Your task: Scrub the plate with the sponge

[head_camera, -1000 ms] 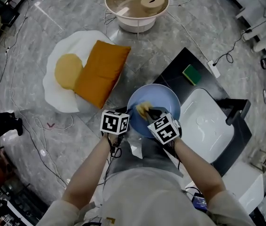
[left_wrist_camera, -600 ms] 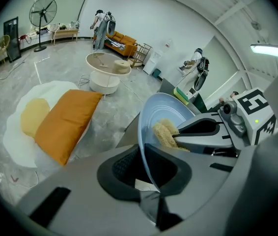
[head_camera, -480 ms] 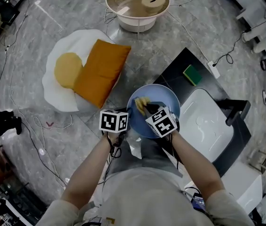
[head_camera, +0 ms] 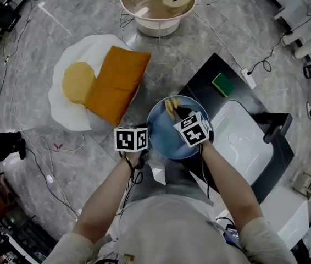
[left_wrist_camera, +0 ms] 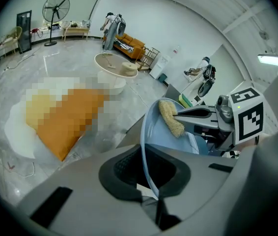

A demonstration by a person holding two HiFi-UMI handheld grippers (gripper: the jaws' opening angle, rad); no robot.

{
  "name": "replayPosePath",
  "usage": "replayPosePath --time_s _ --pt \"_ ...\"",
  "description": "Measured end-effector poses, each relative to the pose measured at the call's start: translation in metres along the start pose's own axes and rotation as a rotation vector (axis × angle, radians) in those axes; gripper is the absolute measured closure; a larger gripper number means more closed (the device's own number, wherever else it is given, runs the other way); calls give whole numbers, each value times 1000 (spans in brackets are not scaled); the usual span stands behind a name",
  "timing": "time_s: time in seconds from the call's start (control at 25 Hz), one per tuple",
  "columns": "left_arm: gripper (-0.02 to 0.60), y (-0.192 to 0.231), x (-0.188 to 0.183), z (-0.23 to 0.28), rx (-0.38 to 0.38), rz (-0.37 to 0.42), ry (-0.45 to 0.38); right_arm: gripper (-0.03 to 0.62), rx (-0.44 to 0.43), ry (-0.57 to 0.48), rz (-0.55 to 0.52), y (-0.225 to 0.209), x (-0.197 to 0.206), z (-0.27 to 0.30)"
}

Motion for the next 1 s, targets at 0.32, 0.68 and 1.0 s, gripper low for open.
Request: replayPosePath --time_s 0.32,0.68,1.0 --pt "555 1 -3 0 -23 -24 -29 549 118 119 -59 -21 26 -16" --pt "555 2 -9 1 -44 -22 -43 551 36 335 -136 7 85 -40" --pt "555 3 -10 0 -43 -20 -36 551 -191 330 -249 83 87 -33"
Point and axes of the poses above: the fingertips, and each gripper's own axes: z forward along the fingers, y to its left, x out of its underside, the point moved 6 cm from there along -z, backward along the fingers, and after that the axes turned 11 degrees about y, right-handed, at the moved point
